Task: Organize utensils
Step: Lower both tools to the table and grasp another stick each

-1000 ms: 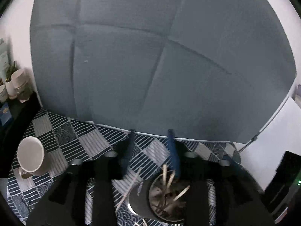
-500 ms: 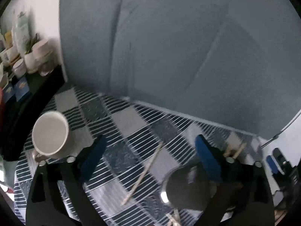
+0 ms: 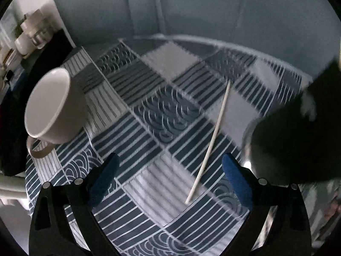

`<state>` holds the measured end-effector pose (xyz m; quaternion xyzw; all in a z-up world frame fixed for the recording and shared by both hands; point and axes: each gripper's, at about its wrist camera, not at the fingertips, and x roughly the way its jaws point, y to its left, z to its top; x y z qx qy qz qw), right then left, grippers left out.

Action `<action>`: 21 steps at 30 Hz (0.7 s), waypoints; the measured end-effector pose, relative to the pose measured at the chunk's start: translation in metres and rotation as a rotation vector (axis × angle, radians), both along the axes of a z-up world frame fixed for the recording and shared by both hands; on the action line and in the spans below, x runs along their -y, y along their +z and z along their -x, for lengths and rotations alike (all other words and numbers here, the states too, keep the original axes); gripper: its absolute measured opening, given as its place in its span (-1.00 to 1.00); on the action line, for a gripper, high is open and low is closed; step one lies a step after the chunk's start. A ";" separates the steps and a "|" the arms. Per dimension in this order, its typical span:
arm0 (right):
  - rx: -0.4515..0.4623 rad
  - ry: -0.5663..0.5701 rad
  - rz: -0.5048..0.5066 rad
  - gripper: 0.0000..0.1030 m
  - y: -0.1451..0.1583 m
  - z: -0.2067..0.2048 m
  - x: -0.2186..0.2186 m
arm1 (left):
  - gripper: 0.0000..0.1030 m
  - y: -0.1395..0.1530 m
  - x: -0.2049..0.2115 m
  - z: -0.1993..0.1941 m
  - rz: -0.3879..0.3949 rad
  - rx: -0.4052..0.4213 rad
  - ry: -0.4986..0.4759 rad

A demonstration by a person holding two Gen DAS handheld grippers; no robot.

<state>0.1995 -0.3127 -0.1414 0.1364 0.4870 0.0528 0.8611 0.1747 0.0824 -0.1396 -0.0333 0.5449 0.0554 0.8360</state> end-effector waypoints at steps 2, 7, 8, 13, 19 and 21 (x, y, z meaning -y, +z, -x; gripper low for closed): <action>-0.026 -0.006 0.024 0.70 -0.011 0.006 0.005 | 0.84 -0.010 0.003 0.004 -0.038 -0.028 -0.016; -0.055 -0.003 0.050 0.70 -0.024 0.012 0.010 | 0.86 -0.028 0.009 0.007 -0.063 -0.067 -0.036; -0.058 0.002 0.056 0.70 -0.025 0.013 0.010 | 0.88 -0.027 0.010 0.008 -0.064 -0.060 -0.035; -0.073 0.036 0.119 0.70 -0.029 0.012 0.001 | 0.88 -0.029 0.014 0.005 -0.084 -0.067 -0.032; -0.076 0.117 0.263 0.15 -0.028 0.013 -0.016 | -0.20 -0.020 0.016 0.003 -0.001 -0.062 -0.064; -0.063 0.122 0.255 -0.24 -0.025 0.015 -0.014 | -0.81 -0.018 0.020 0.003 0.011 -0.066 -0.075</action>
